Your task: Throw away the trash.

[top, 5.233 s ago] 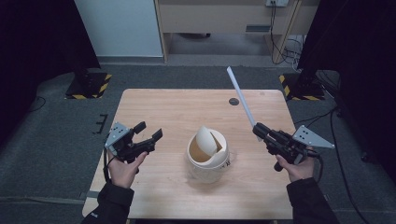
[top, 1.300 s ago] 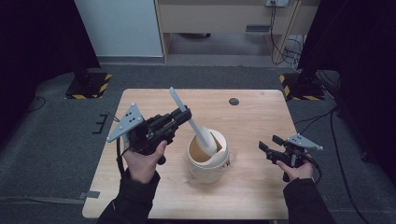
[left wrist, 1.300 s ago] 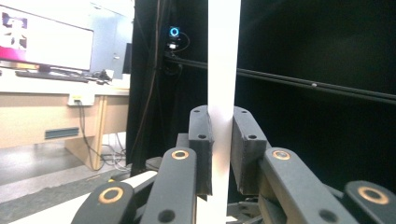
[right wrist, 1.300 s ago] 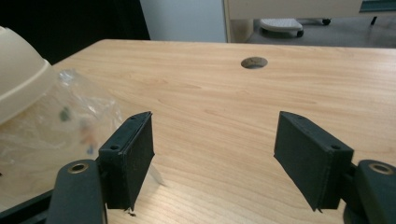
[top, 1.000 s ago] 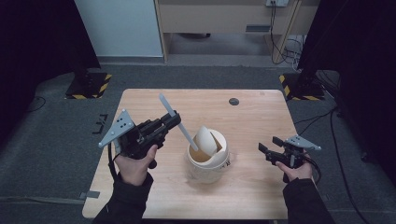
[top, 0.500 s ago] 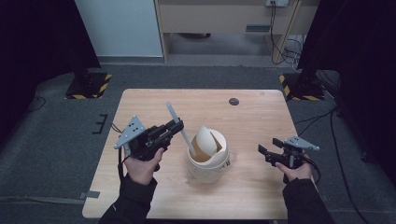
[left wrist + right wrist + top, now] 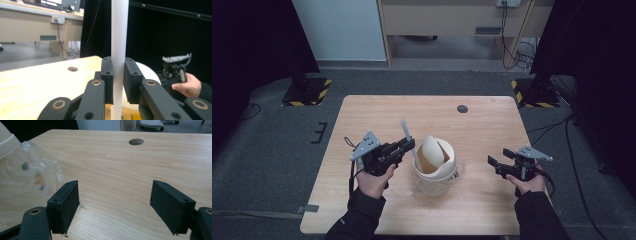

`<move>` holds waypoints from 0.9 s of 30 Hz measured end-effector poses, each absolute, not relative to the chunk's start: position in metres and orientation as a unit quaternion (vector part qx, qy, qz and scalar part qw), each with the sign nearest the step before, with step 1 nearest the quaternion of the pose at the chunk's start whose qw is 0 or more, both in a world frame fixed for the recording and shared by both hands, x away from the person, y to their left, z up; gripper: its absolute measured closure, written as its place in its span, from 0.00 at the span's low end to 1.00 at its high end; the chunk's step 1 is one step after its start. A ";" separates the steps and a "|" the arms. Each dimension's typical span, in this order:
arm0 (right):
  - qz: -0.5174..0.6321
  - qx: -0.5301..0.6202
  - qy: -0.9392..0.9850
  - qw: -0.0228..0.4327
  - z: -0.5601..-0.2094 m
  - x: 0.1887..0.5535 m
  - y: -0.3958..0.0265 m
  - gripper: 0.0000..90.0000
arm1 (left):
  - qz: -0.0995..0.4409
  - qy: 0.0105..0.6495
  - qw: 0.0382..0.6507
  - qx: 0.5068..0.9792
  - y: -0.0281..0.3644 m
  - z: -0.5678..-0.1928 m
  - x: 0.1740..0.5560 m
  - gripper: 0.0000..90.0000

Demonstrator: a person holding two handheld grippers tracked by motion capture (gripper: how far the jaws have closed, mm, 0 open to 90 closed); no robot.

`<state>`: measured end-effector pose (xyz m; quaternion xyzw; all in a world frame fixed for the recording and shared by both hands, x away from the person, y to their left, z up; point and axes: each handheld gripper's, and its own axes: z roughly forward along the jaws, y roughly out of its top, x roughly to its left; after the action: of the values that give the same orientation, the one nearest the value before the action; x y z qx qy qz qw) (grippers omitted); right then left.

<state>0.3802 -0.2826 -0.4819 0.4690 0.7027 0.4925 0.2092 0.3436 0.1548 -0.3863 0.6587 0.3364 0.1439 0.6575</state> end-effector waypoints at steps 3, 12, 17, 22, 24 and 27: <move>0.493 0.470 0.702 0.209 -0.482 0.380 -0.283 0.26 | 0.137 0.335 0.650 0.668 0.157 -0.392 0.343 0.86; 0.491 0.471 0.703 0.209 -0.482 0.380 -0.283 0.25 | 0.149 0.332 0.641 0.675 0.168 -0.398 0.336 0.60; 0.491 0.472 0.701 0.210 -0.483 0.380 -0.284 0.25 | 0.166 0.341 0.637 0.671 0.184 -0.401 0.324 0.43; 0.489 0.473 0.702 0.210 -0.483 0.380 -0.284 0.25 | 0.188 0.363 0.611 0.677 0.208 -0.412 0.314 0.37; 0.488 0.474 0.702 0.210 -0.484 0.380 -0.283 0.24 | 0.191 0.381 0.599 0.678 0.219 -0.418 0.313 0.33; 0.485 0.478 0.702 0.209 -0.485 0.381 -0.283 0.23 | 0.195 0.411 0.570 0.684 0.235 -0.433 0.314 0.30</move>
<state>0.3805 -0.2831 -0.4848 0.4782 0.7019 0.4849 0.2087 0.3142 0.2351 -0.4327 0.6842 0.4107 0.1948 0.5704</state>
